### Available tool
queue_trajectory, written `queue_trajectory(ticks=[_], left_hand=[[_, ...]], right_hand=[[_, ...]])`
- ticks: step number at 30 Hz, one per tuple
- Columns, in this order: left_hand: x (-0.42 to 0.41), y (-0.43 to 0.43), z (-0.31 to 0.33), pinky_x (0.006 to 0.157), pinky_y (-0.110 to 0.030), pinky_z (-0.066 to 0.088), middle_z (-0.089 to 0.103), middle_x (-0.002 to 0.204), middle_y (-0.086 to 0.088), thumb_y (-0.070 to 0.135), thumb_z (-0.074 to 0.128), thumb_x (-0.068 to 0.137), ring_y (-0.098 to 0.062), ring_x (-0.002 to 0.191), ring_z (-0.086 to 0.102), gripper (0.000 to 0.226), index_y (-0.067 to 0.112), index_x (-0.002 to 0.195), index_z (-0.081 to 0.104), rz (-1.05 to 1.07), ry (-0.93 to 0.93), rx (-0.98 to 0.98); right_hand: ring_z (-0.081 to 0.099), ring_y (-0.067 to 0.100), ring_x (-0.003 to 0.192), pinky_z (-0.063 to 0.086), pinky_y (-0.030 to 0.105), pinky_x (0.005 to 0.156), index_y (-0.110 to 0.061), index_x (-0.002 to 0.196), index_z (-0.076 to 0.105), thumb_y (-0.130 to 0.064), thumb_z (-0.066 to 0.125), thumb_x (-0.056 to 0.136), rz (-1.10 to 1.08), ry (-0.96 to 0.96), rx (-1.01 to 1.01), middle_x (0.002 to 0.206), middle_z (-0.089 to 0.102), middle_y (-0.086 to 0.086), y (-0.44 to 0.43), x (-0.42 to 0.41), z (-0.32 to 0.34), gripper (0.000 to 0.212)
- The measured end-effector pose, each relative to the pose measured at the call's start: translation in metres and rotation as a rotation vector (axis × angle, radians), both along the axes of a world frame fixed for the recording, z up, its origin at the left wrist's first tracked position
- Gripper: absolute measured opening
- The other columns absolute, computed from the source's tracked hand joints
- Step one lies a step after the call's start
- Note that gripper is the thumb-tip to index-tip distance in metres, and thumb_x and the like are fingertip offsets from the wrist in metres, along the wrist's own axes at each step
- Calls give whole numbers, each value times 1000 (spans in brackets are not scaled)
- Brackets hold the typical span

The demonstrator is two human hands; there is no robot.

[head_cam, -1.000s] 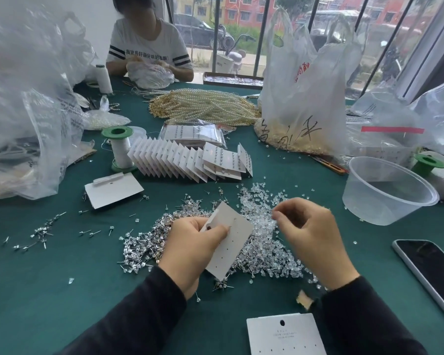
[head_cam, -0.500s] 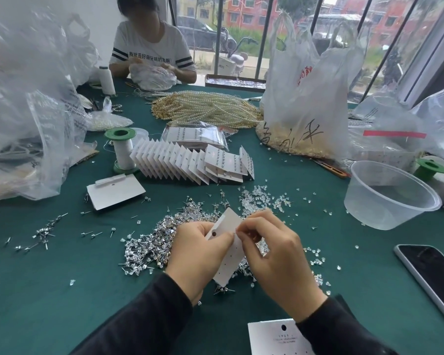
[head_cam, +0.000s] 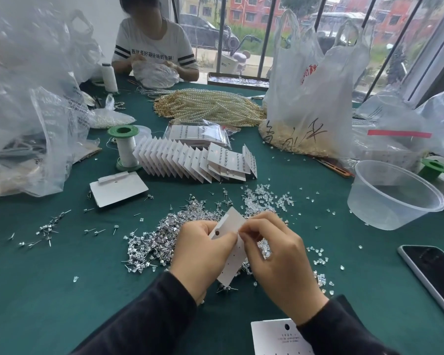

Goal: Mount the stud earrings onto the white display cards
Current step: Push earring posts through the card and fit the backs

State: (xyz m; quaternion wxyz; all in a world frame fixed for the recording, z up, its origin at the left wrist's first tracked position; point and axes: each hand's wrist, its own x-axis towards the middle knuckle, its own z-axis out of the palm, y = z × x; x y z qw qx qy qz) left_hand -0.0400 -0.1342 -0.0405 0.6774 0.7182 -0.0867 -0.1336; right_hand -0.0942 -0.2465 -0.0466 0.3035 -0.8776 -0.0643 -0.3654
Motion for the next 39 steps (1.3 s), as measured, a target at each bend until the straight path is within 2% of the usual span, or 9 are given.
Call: queue_trajectory(ticks=[4, 17, 20, 22, 23, 26, 29, 34, 39], left_hand=[[-1, 0, -1, 48, -25, 38, 52, 58, -13, 2, 61, 77, -19, 51, 47, 17, -11, 66, 58, 0, -16, -1], [0, 2, 1, 48, -22, 37, 53, 64, -13, 4, 59, 82, -18, 58, 47, 17, -8, 70, 61, -102, -9, -54], [2, 1, 17, 58, -20, 47, 66, 70, -6, 37, 66, 75, -17, 63, 60, 31, 7, 70, 70, -324, 119, -128], [9, 2, 32, 66, -21, 53, 72, 78, -2, 55, 54, 69, -12, 69, 66, 49, 12, 85, 70, -438, 192, -132], [13, 1, 36, 66, -19, 53, 72, 83, 1, 56, 50, 73, -6, 70, 65, 53, 12, 98, 67, -454, 102, -34], [23, -5, 37, 81, -20, 50, 64, 103, 5, 42, 55, 86, 1, 84, 57, 42, 19, 121, 56, -382, -531, 649], [18, -18, 25, 98, -30, 41, 57, 115, 0, 34, 64, 82, -15, 106, 51, 41, 17, 118, 58, -459, -631, 944], [18, -22, 8, 80, -20, 39, 57, 89, 6, 24, 63, 84, -9, 83, 47, 11, 17, 90, 67, -336, -676, 845], [19, -17, 9, 69, -12, 34, 52, 72, 15, 24, 66, 81, 1, 66, 45, 7, 22, 82, 72, -296, -694, 728]], right_hand=[[59, 23, 70, 52, 36, 62, 0, 76, 65, 1, 61, 78, -55, -14, -57, 78, 61, 8, 3, 1, -4, 5], [59, 18, 67, 49, 28, 64, -3, 70, 67, 2, 65, 73, -113, -82, -33, 73, 62, 5, 1, 4, -8, 6], [57, 12, 68, 48, 23, 64, -6, 72, 66, 4, 64, 77, -65, -51, 170, 73, 61, 0, -12, 3, 0, 11], [56, 9, 67, 46, 20, 64, -11, 74, 65, 5, 65, 80, -59, -6, 434, 73, 62, -2, -23, 0, 8, 17], [56, 9, 66, 45, 20, 61, -14, 75, 65, 3, 65, 81, -63, 15, 614, 73, 63, -4, -29, -2, 11, 18], [59, 16, 70, 46, 25, 52, -19, 80, 66, -1, 60, 83, -18, 88, 1137, 77, 65, 1, -40, -6, 17, 20], [66, 16, 70, 53, 23, 54, -15, 80, 68, -8, 63, 76, 80, 145, 1418, 80, 69, 7, -42, -8, 20, 10], [67, 21, 71, 59, 30, 69, -2, 94, 64, -9, 64, 67, 146, 234, 1655, 80, 70, 13, -44, -4, 16, 27], [68, 23, 75, 58, 34, 75, 5, 108, 59, -9, 65, 61, 222, 307, 1772, 84, 69, 16, -47, -4, 17, 49]])
